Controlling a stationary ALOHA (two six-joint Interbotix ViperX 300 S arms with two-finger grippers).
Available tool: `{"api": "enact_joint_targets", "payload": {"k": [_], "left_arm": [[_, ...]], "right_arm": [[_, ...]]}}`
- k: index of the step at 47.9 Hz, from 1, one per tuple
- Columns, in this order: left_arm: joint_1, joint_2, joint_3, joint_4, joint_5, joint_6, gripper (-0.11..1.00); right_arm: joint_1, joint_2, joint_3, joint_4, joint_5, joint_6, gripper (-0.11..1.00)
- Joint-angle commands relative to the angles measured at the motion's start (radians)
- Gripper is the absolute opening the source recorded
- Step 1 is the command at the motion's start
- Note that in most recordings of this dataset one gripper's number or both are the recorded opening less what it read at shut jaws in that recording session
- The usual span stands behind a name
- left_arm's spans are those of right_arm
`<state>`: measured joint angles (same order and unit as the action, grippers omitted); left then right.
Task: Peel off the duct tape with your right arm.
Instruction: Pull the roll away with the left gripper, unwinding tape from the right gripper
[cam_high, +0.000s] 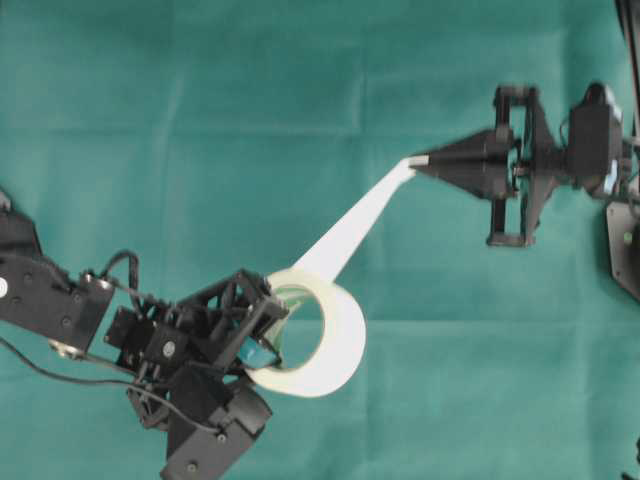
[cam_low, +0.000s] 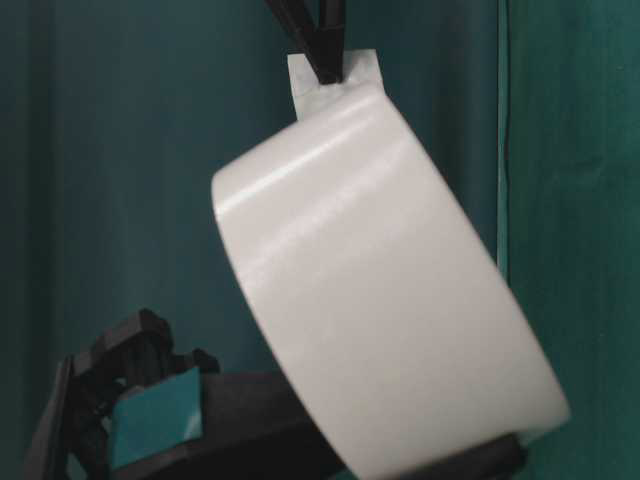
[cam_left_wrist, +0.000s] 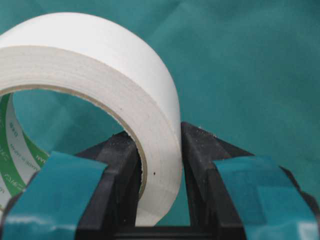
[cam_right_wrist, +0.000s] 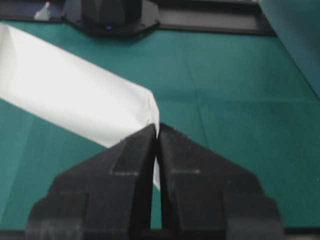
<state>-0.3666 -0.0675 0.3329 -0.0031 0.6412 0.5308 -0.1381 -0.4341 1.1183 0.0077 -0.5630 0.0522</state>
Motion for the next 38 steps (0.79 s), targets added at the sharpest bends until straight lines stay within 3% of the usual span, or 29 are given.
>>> {"api": "enact_joint_targets", "payload": {"k": [1,38], "left_arm": [[-0.037,-0.034,-0.012,-0.012,-0.009,-0.003,0.21],[0.026,-0.026,0.020,-0.012,-0.009,-0.012,0.21]], "right_arm": [[-0.028,-0.014,-0.008,0.006,-0.006,0.002,-0.09],[-0.011,-0.012,-0.006,-0.020,-0.006,0.012,-0.09]]}}
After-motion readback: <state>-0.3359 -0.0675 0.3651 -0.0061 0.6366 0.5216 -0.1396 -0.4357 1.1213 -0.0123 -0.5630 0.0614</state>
